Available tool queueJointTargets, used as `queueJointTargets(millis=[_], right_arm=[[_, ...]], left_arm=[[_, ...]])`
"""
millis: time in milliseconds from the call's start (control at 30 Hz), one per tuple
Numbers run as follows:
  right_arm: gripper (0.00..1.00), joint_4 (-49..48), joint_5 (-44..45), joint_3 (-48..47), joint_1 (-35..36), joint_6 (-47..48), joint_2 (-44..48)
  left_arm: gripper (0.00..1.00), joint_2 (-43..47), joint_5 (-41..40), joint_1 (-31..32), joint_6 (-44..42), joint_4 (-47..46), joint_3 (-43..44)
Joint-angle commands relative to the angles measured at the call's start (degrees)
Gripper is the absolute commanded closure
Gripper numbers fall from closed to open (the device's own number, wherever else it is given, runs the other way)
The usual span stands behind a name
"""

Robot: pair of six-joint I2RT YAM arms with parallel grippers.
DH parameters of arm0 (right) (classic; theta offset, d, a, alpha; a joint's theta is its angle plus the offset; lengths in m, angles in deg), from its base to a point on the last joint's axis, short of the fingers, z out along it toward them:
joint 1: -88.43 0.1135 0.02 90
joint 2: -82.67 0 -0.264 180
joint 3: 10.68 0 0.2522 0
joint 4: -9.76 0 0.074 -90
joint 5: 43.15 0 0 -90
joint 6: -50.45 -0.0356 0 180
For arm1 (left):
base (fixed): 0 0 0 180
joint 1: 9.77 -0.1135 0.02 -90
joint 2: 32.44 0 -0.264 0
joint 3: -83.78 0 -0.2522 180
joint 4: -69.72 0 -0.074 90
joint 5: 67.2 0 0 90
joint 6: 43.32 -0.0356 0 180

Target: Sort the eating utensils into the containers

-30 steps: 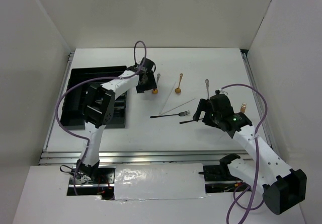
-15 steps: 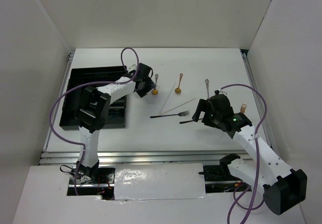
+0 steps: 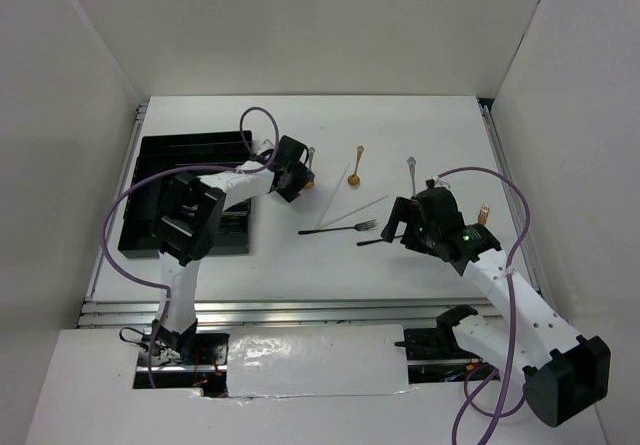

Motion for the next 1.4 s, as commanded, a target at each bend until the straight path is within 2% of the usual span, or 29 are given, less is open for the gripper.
queueJointTargets(millis=[0, 200, 500, 600, 700, 733, 767, 900, 933, 1000, 1100, 1200, 1233, 1333, 1367], right_arm=[[0.00, 0.7, 0.5, -0.5, 0.5, 0.2, 0.7], [0.00, 0.8, 0.4, -0.3, 0.5, 0.2, 0.8], [0.00, 0.3, 0.1, -0.2, 0.5, 0.2, 0.0], [0.00, -0.1, -0.2, 0.0, 0.5, 0.0, -0.1], [0.00, -0.5, -0.6, 0.1, 0.5, -0.1, -0.4], [0.00, -0.5, -0.6, 0.0, 0.6, -0.1, -0.4], [0.00, -0.6, -0.7, 0.1, 0.5, -0.3, -0.3], [0.00, -1.0, -0.9, 0.6, 0.6, -0.5, 0.0], [0.00, -1.2, -1.0, 0.8, 0.6, -0.5, 0.0], [0.00, -1.6, -1.5, 1.1, 0.6, -0.7, 0.0], [0.00, -2.0, -1.8, 1.3, 0.9, -0.9, 0.0], [0.00, -2.3, -1.9, 1.6, 0.9, -1.1, 0.3], [0.00, -2.7, -2.0, 1.9, 1.0, -1.1, 0.2], [0.00, -3.2, -2.6, 1.9, 0.8, -1.4, -0.2], [0.00, -3.4, -2.8, 1.9, 1.0, -1.4, -0.3]], left_arm=[[0.35, -0.7, -0.5, 0.3, 2.7, -3.4, 0.6], [0.43, -1.9, -0.2, 0.3, 3.8, -6.4, -0.3], [0.59, -3.9, 0.2, 0.4, 2.3, -4.4, 2.4], [0.70, -3.6, -0.2, 0.3, 1.0, -3.4, 2.8], [0.86, -3.7, 1.2, -0.2, -2.2, -2.4, 4.1], [0.95, -3.7, 1.8, -0.4, -3.6, -2.2, 5.2], [1.00, -3.6, 2.1, -0.8, -6.3, -0.7, 5.9], [1.00, -2.8, 3.5, -1.8, -18.1, 5.1, 11.9], [1.00, -2.1, 4.1, -2.0, -24.3, 6.4, 14.7], [1.00, -1.0, 5.4, -3.4, -31.3, 10.8, 17.3], [1.00, 2.8, 11.0, -6.8, -51.2, 16.8, 22.1], [1.00, 6.1, 12.9, -11.2, -61.8, 22.1, 22.0], [1.00, 8.2, 16.0, -14.1, -68.0, 22.7, 21.3], [1.00, 11.6, 25.4, -21.1, -76.5, 23.4, 18.1], [1.00, 12.3, 26.3, -22.5, -78.7, 23.5, 16.7]])
